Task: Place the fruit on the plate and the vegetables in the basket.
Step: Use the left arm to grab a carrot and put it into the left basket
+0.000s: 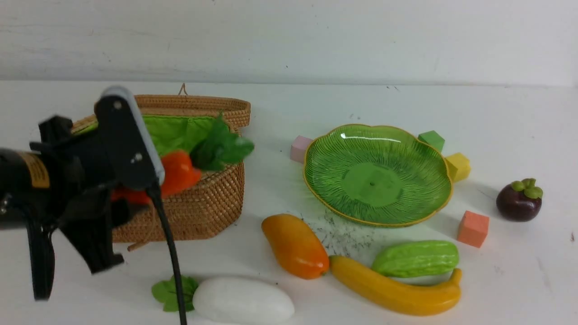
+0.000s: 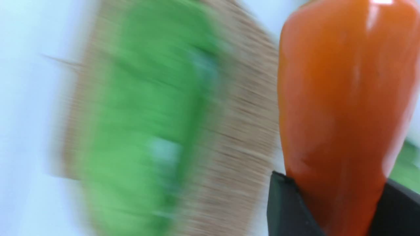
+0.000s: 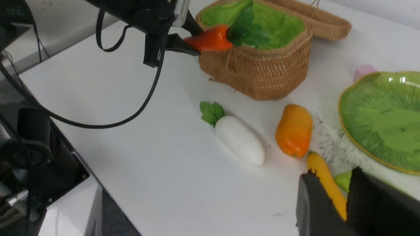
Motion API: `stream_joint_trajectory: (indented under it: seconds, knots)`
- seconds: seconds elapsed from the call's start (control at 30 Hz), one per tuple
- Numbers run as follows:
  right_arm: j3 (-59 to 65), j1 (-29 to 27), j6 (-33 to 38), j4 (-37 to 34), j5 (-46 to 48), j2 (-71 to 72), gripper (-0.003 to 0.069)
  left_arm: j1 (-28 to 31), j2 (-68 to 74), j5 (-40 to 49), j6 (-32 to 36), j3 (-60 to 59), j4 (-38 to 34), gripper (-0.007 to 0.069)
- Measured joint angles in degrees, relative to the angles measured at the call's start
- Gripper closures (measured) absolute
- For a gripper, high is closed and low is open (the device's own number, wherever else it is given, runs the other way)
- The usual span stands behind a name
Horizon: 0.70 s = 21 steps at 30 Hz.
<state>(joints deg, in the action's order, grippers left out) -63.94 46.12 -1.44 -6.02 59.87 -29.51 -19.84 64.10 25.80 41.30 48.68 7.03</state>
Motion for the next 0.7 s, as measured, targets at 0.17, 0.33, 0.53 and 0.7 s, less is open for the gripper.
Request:
stream_joint_trajectory:
  seconds: [0.17, 0.33, 0.53, 0.7]
  knots:
    - [0.0, 0.0, 0.0, 0.86, -3.23, 0.0, 0.0489, 0.0, 4.11, -8.5, -10.99, 2.76, 14.45, 0.0337]
    - [0.0, 0.0, 0.0, 1.34, -4.5, 0.0, 0.0487, 0.0, 12.92, -7.53, -24.07, 7.38, 29.94, 0.0337]
    - [0.0, 0.0, 0.0, 1.45, -4.75, 0.0, 0.0486, 0.0, 20.76, -3.2, -35.62, 10.58, 41.47, 0.0337]
    - [0.0, 0.0, 0.0, 1.4, -4.51, 0.0, 0.048, 0.0, 22.49, -0.48, -39.02, 10.74, 46.74, 0.0237]
